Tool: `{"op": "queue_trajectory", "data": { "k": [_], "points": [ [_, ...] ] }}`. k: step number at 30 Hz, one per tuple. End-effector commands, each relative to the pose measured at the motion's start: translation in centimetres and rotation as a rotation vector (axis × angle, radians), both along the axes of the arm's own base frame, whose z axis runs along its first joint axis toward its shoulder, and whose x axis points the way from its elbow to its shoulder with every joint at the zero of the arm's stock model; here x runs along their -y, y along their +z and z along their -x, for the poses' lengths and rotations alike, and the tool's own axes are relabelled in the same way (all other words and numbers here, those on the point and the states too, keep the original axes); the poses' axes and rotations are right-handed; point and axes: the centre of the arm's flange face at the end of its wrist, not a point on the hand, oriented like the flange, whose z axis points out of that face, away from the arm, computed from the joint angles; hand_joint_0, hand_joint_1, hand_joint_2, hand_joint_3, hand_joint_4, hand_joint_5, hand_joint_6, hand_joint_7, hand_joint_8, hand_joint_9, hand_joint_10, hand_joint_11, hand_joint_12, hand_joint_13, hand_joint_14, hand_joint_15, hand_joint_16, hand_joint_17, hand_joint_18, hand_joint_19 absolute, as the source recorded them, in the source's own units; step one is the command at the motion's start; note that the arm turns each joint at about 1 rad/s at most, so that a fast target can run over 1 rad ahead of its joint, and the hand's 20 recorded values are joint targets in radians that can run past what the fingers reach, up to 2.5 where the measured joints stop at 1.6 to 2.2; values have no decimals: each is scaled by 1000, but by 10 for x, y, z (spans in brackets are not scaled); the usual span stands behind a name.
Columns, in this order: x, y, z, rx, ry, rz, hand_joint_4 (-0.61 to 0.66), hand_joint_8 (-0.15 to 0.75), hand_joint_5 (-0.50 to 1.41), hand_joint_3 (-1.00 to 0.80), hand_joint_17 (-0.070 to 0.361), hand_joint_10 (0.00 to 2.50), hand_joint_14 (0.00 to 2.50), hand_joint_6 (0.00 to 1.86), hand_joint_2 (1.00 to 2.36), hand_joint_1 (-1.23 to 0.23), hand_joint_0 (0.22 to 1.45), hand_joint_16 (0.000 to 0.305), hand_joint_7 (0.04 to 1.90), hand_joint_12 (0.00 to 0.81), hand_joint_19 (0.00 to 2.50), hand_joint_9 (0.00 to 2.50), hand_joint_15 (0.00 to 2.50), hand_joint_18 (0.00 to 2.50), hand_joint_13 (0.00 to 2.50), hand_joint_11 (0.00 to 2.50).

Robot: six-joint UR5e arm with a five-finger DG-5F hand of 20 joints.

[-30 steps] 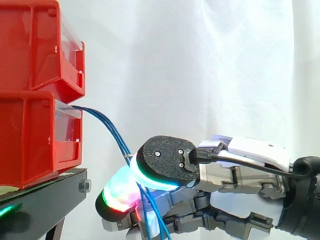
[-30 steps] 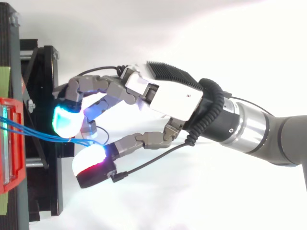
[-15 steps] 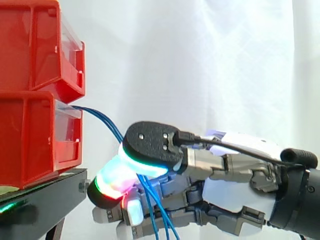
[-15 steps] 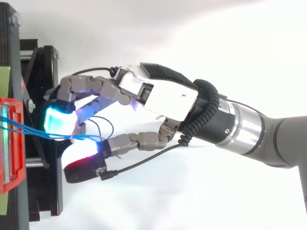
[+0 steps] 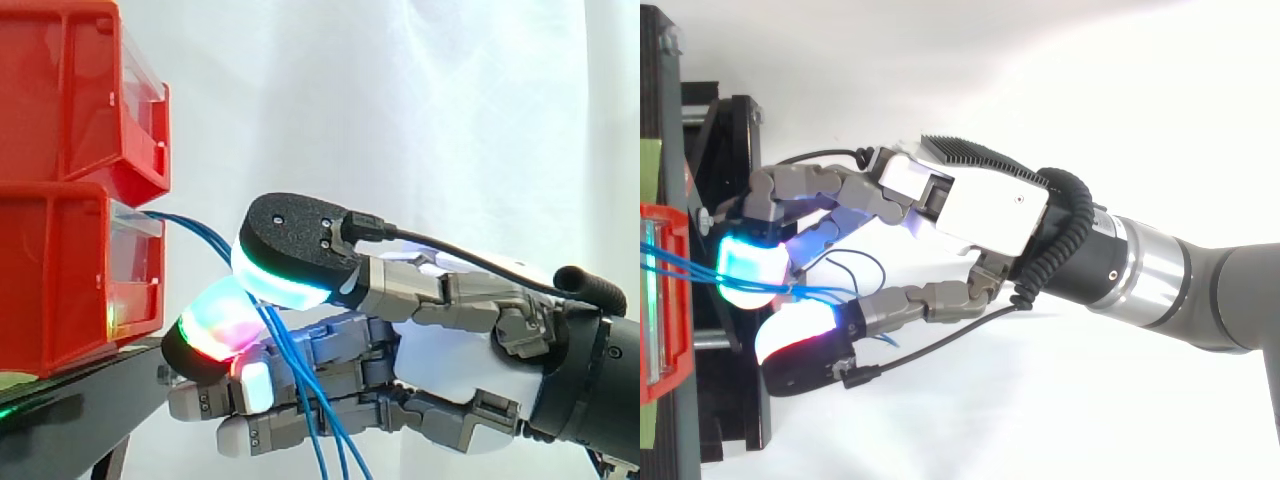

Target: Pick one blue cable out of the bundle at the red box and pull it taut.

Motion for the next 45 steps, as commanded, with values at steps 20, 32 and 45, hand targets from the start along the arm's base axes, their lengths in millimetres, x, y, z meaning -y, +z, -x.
{"op": "queue_trajectory", "data": {
  "k": [20,32,45],
  "points": [
    [-4,-4,2,-29,58,-9,332,370,-100,-240,130,17,6,504,1016,-627,579,58,1140,418,365,814,195,529,469,727],
    [-2,-8,4,-66,112,-2,294,373,-95,-293,130,17,7,503,1014,-661,580,58,1234,418,366,813,197,539,471,737],
    [17,-9,23,-84,98,-4,322,377,-99,-366,132,14,6,503,1010,-640,561,59,1188,423,362,819,191,551,479,743]
  ]
}}
